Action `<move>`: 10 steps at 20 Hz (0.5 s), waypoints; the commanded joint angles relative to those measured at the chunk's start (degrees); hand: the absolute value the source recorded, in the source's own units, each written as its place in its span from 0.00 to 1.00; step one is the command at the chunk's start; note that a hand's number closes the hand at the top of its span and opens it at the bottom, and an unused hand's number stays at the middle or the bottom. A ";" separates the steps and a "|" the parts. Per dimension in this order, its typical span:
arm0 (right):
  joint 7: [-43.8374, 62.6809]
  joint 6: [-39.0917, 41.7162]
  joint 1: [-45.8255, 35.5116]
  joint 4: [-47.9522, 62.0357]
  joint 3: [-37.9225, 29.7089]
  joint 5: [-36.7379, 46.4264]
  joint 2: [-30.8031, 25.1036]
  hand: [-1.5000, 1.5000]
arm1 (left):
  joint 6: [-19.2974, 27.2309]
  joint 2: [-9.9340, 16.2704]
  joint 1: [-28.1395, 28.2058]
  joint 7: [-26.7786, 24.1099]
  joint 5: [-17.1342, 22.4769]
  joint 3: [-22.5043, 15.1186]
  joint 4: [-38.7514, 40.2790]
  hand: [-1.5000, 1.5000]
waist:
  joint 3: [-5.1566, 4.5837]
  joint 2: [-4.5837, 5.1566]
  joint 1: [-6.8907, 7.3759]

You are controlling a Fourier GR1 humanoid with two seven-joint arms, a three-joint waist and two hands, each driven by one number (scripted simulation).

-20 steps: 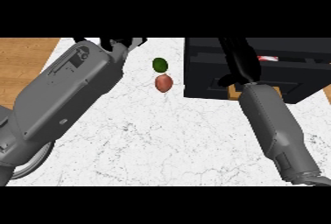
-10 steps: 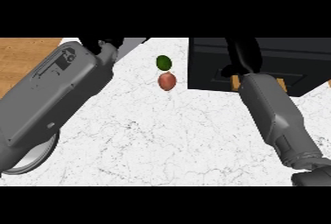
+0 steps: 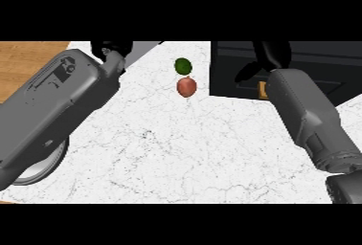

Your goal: Pick up the can, place it into the drawer and close the drawer

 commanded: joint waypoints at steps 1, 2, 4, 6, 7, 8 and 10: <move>1.19 -0.76 -3.62 1.11 -0.72 0.14 -1.76 0.00 | -1.21 1.33 0.43 0.80 -0.57 -0.12 -1.59 0.00 | -0.33 -0.19 0.52; 0.22 0.33 -4.39 0.98 -1.91 -1.31 -2.06 0.00 | 0.35 0.71 3.06 0.22 -0.52 -0.14 -2.74 0.00 | -0.34 -0.39 0.75; -5.22 4.30 -5.40 1.67 -3.67 -3.95 -2.14 0.00 | -0.64 2.18 2.17 0.66 -0.58 0.47 -3.53 0.00 | -0.28 -0.13 1.21; -9.06 5.76 -6.09 0.89 -7.50 -8.79 0.86 0.00 | 0.58 0.46 2.01 -0.20 -1.11 0.42 -3.01 0.00 | -0.18 0.02 0.45; -10.44 7.00 -5.23 0.93 -10.36 -12.13 2.06 0.00 | -1.12 3.20 2.72 0.54 -0.86 0.90 -3.30 0.00 | -0.17 -0.37 0.32; -12.53 8.77 -5.59 0.80 -12.18 -14.20 1.53 0.00 | 0.04 1.15 3.20 1.01 -0.76 -0.08 -4.00 0.00 | -0.13 -0.49 -0.15; -12.50 11.00 -7.47 0.40 -16.44 -18.61 2.40 0.00 | -0.68 2.54 2.81 1.05 -0.81 0.64 -3.56 0.00 | -0.06 -0.28 0.35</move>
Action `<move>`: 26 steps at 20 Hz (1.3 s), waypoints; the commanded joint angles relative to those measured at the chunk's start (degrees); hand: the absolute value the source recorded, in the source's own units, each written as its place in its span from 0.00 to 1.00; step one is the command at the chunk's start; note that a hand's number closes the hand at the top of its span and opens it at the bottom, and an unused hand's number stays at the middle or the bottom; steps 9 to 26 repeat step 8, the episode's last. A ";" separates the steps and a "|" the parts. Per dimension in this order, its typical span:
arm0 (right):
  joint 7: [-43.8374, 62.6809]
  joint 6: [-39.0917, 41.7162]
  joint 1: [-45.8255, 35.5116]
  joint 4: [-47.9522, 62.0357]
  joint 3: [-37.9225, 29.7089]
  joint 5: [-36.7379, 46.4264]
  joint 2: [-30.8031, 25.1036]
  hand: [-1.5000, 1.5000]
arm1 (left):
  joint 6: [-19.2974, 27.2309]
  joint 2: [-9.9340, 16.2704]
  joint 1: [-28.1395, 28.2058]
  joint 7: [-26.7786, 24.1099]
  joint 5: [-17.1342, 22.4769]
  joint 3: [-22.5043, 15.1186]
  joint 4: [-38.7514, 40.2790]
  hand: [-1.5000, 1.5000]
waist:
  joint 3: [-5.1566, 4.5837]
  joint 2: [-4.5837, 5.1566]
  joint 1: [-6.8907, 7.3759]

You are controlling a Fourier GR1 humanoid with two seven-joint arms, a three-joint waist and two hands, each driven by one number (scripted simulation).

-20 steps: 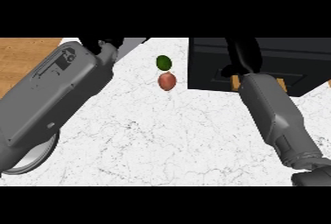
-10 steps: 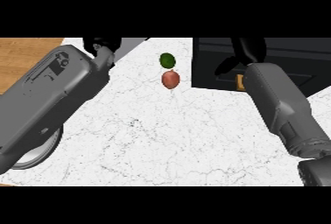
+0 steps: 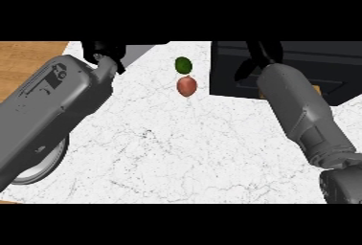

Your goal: Pick up the can, place it into the drawer and close the drawer

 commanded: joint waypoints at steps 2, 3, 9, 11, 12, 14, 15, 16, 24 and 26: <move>-3.02 3.76 -3.91 -2.06 -11.09 -12.31 2.99 0.00 | 0.47 0.61 -0.60 0.96 -0.54 0.01 -0.75 0.00 | -0.18 -0.92 0.08; -4.71 6.05 -4.07 -2.07 -12.94 -14.25 1.69 0.00 | -0.50 0.81 1.07 0.62 -0.14 0.02 -1.87 0.00 | -0.24 -1.05 0.16; -6.82 7.95 -4.17 -1.32 -14.80 -15.91 -0.53 0.00 | 0.01 1.12 3.06 1.02 -0.70 -0.06 -3.66 0.00 | -0.43 -0.72 0.46; -6.82 7.95 -4.17 -1.32 -14.80 -15.91 -0.53 0.00 | 0.01 1.12 3.06 1.02 -0.70 -0.06 -3.66 0.00 | -0.43 -0.72 0.46; -6.82 7.95 -4.17 -1.32 -14.80 -15.91 -0.53 0.00 | 0.01 1.12 3.06 1.02 -0.70 -0.06 -3.66 0.00 | -0.43 -0.72 0.46; -6.82 7.95 -4.17 -1.32 -14.80 -15.91 -0.53 0.00 | 0.01 1.12 3.06 1.02 -0.70 -0.06 -3.66 0.00 | -0.43 -0.72 0.46; -6.82 7.95 -4.17 -1.32 -14.80 -15.91 -0.53 0.00 | 0.01 1.12 3.06 1.02 -0.70 -0.06 -3.66 0.00 | -0.43 -0.72 0.46; -6.82 7.95 -4.17 -1.32 -14.80 -15.91 -0.53 0.00 | 0.01 1.12 3.06 1.02 -0.70 -0.06 -3.66 0.00 | -0.43 -0.72 0.46; -6.82 7.95 -4.17 -1.32 -14.80 -15.91 -0.53 0.00 | 0.01 1.12 3.06 1.02 -0.70 -0.06 -3.66 0.00 | -0.43 -0.72 0.46; -6.82 7.95 -4.17 -1.32 -14.80 -15.91 -0.53 0.00 | 0.01 1.12 3.06 1.02 -0.70 -0.06 -3.66 0.00 | -0.43 -0.72 0.46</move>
